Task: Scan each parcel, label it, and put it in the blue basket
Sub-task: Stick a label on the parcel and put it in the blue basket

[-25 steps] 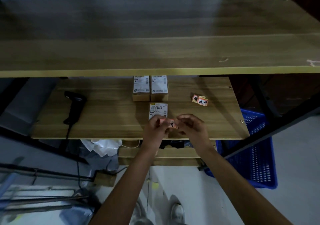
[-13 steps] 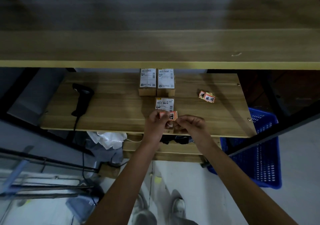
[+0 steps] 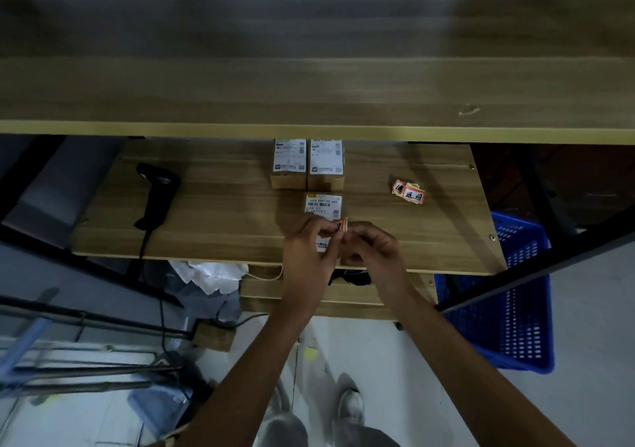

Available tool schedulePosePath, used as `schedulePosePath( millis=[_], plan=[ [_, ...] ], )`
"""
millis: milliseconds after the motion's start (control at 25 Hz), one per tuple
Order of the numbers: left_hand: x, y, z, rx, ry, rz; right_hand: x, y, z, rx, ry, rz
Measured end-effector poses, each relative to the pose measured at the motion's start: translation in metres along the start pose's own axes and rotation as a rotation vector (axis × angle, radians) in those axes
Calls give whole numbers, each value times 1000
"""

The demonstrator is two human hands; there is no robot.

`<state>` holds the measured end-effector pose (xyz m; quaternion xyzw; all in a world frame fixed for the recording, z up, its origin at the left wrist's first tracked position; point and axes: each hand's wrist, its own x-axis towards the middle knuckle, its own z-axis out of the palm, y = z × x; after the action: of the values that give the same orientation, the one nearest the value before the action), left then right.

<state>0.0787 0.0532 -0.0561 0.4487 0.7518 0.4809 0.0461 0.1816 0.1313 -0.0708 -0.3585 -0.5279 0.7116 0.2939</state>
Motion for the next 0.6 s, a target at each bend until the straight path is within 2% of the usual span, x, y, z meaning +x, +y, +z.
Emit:
schedulePosePath(
  millis=[280, 360, 520, 600],
  plan=[
    [0, -2, 2, 13, 22, -42, 2, 3, 1, -39, 9, -38],
    [2, -3, 4, -52, 43, -141, 3, 2, 1, -32, 22, -22],
    [4, -10, 8, -240, 74, -457, 5, 5, -3, 9, 44, 15],
    [4, -13, 8, -242, 74, -523, 6, 7, -5, -11, 47, 32]
  ],
)
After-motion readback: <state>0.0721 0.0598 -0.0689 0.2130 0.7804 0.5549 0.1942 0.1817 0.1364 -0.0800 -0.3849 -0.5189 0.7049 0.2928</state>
